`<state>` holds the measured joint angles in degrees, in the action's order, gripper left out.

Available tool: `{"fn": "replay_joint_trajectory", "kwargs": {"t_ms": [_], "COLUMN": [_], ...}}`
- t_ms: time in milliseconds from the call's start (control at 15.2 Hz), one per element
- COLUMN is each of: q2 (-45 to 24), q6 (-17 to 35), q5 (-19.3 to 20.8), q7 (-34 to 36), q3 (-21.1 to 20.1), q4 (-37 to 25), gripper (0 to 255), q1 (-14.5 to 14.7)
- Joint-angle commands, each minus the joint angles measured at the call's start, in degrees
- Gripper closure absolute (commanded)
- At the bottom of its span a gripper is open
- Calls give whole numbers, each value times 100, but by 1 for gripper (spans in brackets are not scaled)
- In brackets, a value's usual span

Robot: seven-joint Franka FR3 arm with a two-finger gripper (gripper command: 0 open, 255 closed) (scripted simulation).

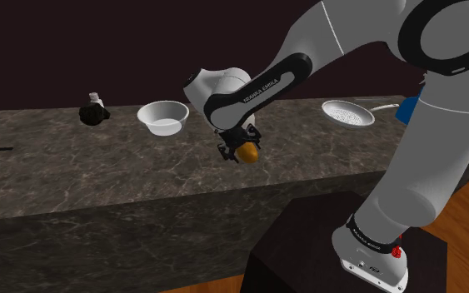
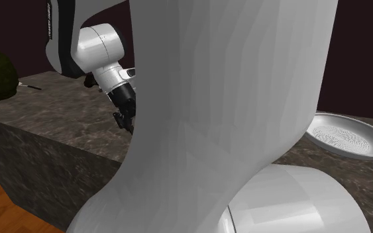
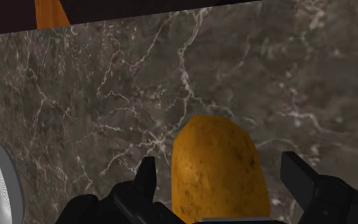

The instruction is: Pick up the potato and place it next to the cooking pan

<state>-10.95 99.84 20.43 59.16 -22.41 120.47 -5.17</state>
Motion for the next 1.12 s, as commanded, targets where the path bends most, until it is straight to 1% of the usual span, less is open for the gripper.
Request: {"fn": "replay_joint_trajectory", "kwargs": {"t_ms": [0, 594, 1056], "q2": [0, 0, 312], "q6": [0, 1, -436], "q5": [0, 0, -137], "q7": [0, 0, -206], "q3": [0, 0, -29], "q4": [0, 1, -190], "gripper": [255, 255, 255], "q1": [0, 0, -14]}}
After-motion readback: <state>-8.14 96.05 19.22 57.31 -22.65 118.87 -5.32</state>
